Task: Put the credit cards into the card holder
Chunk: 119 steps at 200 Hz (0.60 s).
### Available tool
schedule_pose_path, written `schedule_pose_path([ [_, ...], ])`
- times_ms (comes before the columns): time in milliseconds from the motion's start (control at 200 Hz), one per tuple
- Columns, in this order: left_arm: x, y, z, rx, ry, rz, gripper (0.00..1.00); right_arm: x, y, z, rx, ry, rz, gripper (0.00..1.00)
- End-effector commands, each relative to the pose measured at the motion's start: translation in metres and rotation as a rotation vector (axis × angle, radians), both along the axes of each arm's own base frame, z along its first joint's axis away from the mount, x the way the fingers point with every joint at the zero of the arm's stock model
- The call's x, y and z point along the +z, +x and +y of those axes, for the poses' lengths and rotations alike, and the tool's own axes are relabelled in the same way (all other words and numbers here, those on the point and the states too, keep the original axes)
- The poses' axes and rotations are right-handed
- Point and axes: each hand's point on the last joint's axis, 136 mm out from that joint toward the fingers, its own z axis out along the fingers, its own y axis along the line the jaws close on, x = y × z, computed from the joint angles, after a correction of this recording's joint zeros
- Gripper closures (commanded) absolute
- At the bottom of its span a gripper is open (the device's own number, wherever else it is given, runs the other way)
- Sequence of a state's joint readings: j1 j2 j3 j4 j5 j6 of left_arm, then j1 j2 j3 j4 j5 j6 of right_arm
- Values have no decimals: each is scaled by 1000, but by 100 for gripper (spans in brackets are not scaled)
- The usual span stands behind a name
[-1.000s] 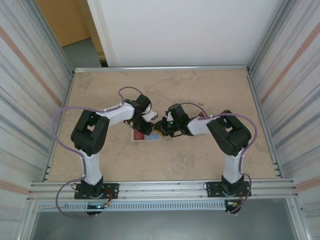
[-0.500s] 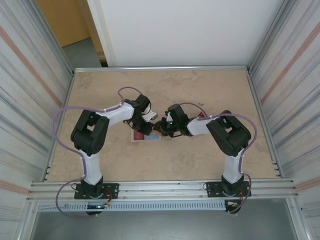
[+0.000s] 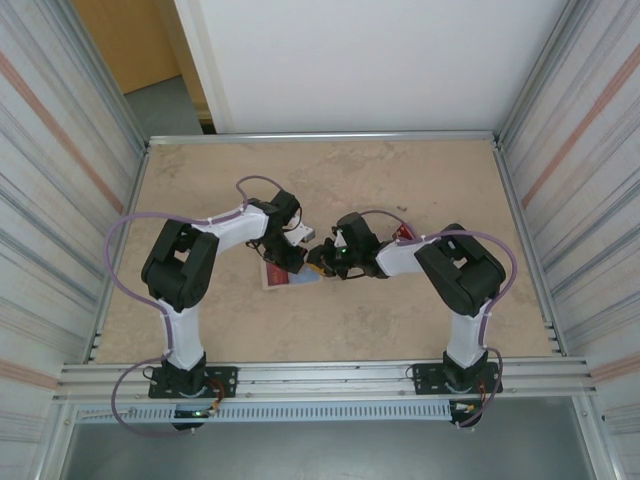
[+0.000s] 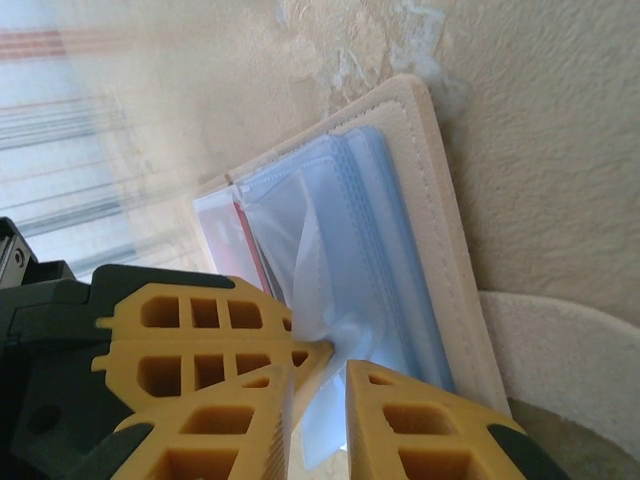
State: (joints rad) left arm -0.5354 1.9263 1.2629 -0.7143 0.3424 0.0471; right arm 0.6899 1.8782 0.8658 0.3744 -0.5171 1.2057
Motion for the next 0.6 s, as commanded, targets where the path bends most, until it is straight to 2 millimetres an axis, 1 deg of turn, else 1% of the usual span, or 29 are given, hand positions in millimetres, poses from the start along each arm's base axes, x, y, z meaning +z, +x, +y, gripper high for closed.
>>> schedule_pose_path([
  [0,-8,-4,4,32,-6,48,100,19,-19,9,56,47,-2,77],
  [190,-7,-5,4,42,-20,60,100,22,-22,6,43,54,-29,76],
  [321,-6,-7,1,41,-35,71,100,23,-22,9,45,63,-40,76],
  [411,-7,-6,1,41,-35,71,100,18,-21,8,41,52,-37,76],
  [486,-6,-6,1,41,-33,70,100,11,-20,4,29,38,-27,76],
  [591,-6,-6,2,43,-33,67,100,8,-18,-3,11,17,-31,76],
])
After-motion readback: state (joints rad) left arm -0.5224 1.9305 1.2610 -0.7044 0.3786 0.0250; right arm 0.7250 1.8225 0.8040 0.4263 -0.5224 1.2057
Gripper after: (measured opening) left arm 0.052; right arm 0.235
